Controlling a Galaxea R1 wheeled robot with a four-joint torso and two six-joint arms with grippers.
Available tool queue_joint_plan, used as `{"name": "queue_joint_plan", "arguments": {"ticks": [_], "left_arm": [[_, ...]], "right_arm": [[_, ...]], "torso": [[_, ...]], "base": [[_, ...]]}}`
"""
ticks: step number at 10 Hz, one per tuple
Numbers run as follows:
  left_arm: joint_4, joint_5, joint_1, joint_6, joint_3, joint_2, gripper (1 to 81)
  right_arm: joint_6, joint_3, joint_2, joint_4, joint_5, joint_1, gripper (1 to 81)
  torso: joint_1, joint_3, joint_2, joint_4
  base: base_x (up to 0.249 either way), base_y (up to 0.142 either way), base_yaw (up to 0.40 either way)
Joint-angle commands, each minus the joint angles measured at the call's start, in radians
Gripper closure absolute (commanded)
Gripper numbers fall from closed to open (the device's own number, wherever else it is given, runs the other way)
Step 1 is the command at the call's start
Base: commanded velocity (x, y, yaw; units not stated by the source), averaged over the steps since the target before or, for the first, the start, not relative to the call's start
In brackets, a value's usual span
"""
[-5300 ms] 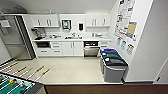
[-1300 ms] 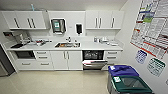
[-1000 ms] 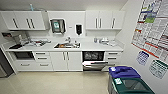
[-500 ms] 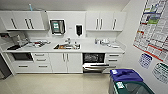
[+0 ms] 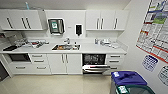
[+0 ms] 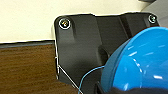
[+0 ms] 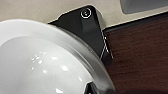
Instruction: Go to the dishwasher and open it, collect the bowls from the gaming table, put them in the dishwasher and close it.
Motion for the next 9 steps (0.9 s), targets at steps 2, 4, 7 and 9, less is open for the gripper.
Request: {"name": "queue_joint_plan", "arguments": {"ticks": [2, 4, 7, 9], "left_arm": [[0.009, 0.052, -0.039, 0.007, -0.016, -0.022, 81.1], [0.009, 0.052, -0.037, 0.007, -0.016, -0.022, 81.1], [0.009, 0.052, -0.039, 0.007, -0.016, -0.021, 81.1], [0.011, 0.052, -0.039, 0.007, -0.016, -0.021, 81.1]], "right_arm": [[-0.004, 0.016, -0.012, -0.012, -0.069, 0.028, 81.1], [-0.004, 0.016, -0.011, -0.011, -0.069, 0.030, 81.1], [-0.004, 0.011, -0.011, -0.011, -0.069, 0.030, 81.1], [-0.004, 0.011, -0.011, -0.012, -0.069, 0.029, 81.1]], "torso": [[0.000, 0.000, 0.000, 0.000], [0.001, 0.000, 0.000, 0.000], [0.000, 0.000, 0.000, 0.000], [0.000, 0.000, 0.000, 0.000]], "base": [[0.170, 0.000, 0.000], [0.170, 0.000, 0.000], [0.171, 0.000, 0.000], [0.186, 0.000, 0.000]]}}
